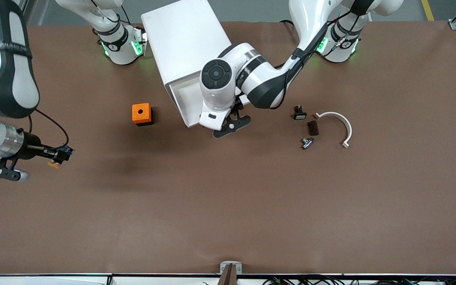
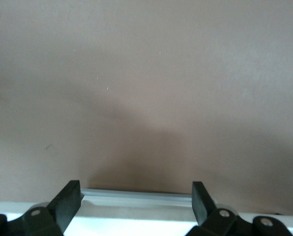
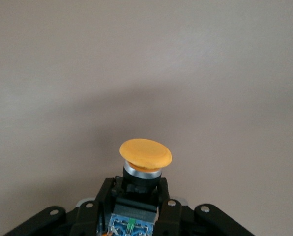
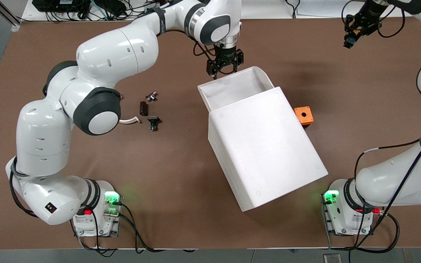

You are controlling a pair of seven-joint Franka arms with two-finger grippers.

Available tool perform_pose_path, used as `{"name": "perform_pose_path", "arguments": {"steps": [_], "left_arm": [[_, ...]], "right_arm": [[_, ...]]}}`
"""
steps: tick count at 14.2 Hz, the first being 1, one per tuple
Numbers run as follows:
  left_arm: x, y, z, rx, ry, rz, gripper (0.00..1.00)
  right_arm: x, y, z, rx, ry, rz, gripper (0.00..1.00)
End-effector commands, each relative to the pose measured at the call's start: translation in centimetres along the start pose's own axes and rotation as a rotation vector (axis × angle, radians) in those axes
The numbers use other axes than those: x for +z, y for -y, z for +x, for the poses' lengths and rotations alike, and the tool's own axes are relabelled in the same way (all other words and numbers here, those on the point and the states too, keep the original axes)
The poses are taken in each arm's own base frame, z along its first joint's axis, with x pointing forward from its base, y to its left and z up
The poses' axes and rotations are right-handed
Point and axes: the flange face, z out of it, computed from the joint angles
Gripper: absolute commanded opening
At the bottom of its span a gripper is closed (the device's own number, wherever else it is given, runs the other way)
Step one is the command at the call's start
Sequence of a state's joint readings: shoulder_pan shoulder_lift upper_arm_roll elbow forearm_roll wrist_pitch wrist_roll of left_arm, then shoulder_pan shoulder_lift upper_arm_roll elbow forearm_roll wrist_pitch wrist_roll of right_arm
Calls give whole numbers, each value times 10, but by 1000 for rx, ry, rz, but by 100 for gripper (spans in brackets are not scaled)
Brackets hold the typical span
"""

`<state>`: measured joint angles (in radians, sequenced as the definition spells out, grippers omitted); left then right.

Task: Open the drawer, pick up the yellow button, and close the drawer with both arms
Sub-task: 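Lift the button out with the right gripper while the left gripper pushes the drawer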

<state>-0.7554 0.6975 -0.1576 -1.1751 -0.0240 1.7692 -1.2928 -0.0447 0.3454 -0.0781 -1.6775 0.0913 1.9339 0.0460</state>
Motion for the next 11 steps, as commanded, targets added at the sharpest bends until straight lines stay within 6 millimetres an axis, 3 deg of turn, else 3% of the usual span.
{"name": "perform_pose_path", "arguments": {"steps": [1, 7, 11], "left_arm": [[-1, -1, -23, 22, -1, 32, 99], [6, -7, -60, 40, 114, 38, 99], [14, -7, -85, 42, 235, 67, 99]], "right_arm": [[48, -28, 22, -67, 8, -18, 2], [144, -41, 39, -113, 51, -88, 2], [191, -41, 43, -116, 58, -88, 5]]}}
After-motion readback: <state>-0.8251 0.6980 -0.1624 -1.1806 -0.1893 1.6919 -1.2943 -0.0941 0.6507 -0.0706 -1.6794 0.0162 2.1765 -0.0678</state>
